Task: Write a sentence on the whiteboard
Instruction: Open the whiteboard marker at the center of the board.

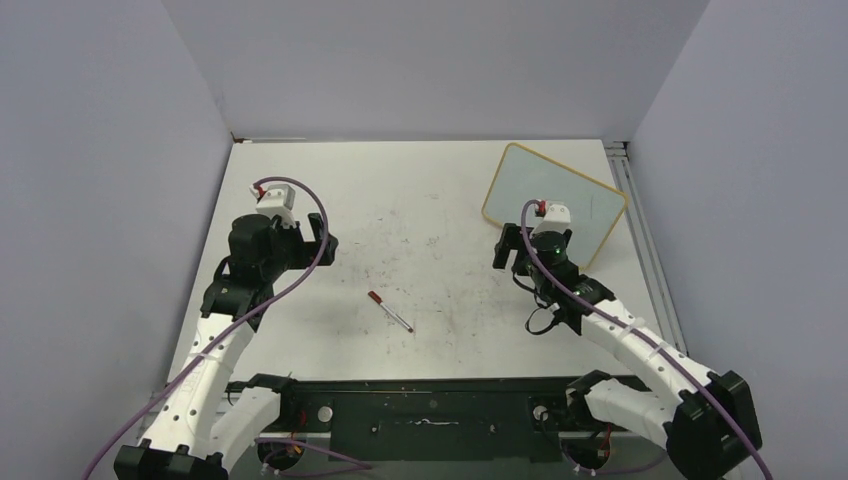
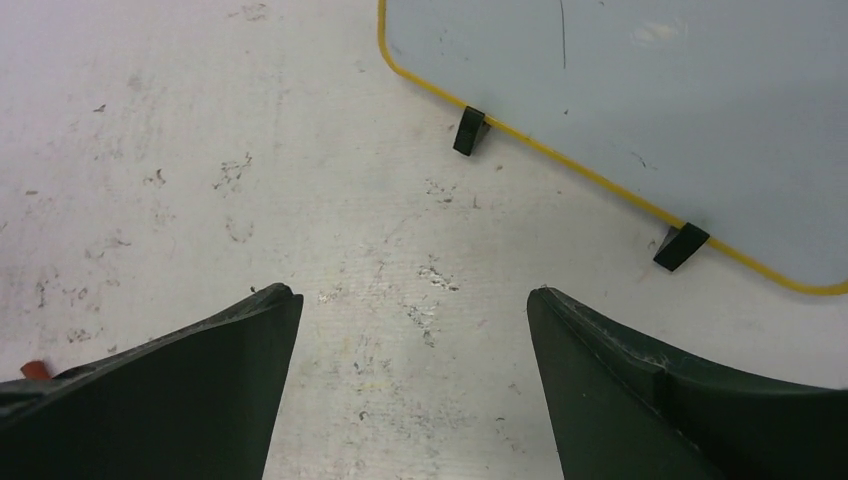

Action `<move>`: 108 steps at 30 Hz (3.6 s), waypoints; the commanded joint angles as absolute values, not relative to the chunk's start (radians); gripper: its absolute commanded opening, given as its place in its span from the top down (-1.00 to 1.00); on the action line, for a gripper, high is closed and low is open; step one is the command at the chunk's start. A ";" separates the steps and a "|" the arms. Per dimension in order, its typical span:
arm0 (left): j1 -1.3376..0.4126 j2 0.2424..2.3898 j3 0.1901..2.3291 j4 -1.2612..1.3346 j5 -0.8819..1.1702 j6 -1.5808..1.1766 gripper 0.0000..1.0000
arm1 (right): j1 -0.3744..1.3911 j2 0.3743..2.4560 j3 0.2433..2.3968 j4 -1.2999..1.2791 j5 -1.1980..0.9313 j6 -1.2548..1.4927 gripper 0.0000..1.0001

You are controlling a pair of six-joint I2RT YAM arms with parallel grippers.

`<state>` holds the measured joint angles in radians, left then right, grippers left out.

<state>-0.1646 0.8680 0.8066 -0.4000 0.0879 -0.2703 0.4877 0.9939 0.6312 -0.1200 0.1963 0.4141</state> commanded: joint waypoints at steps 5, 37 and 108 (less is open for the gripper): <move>-0.165 0.859 0.808 -0.347 0.114 -0.254 -0.92 | 0.516 1.257 0.623 0.119 0.398 0.652 -0.53; -0.137 0.827 0.802 -0.332 0.168 -0.267 -0.92 | 0.433 1.841 0.920 0.274 0.578 0.674 0.09; -0.130 0.828 0.792 -0.332 0.162 -0.268 -0.92 | 0.896 1.736 0.820 0.313 0.510 0.591 -0.19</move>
